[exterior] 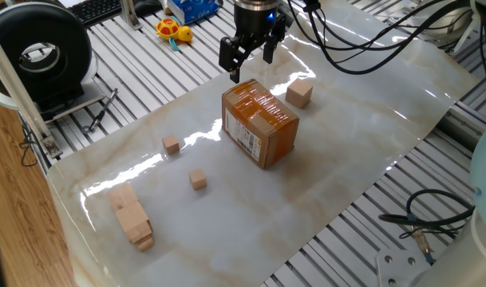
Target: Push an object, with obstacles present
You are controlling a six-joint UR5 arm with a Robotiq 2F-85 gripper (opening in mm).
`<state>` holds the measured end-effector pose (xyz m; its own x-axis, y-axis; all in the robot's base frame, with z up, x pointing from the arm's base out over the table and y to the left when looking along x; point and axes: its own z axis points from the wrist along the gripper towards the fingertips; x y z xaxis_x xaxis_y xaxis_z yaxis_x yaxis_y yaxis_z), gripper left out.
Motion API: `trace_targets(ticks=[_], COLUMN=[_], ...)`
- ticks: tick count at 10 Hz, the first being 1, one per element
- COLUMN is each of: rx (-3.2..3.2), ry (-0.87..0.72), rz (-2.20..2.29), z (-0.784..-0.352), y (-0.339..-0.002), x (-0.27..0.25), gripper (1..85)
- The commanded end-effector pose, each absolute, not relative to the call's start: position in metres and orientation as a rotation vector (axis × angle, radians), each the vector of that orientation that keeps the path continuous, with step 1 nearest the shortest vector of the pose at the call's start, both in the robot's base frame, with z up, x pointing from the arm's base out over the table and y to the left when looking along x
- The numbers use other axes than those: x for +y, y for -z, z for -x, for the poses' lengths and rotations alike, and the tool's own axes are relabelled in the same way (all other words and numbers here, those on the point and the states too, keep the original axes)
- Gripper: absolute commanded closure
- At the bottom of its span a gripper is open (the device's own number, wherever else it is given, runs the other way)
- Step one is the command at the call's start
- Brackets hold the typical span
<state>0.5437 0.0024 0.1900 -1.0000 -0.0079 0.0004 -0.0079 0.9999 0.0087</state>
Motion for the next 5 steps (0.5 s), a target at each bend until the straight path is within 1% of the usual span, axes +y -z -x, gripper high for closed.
trace_targets(ticks=[1,2,5], rx=[-3.141,-3.220,-3.197], ry=[0.014,0.136,0.115], rz=[-0.012,0.238,0.327], z=[-0.544,-0.568,-0.565], y=[-0.190,-0.193,-0.190], x=[0.005,0.025,0.026], gripper=[1.7,84.3,84.3])
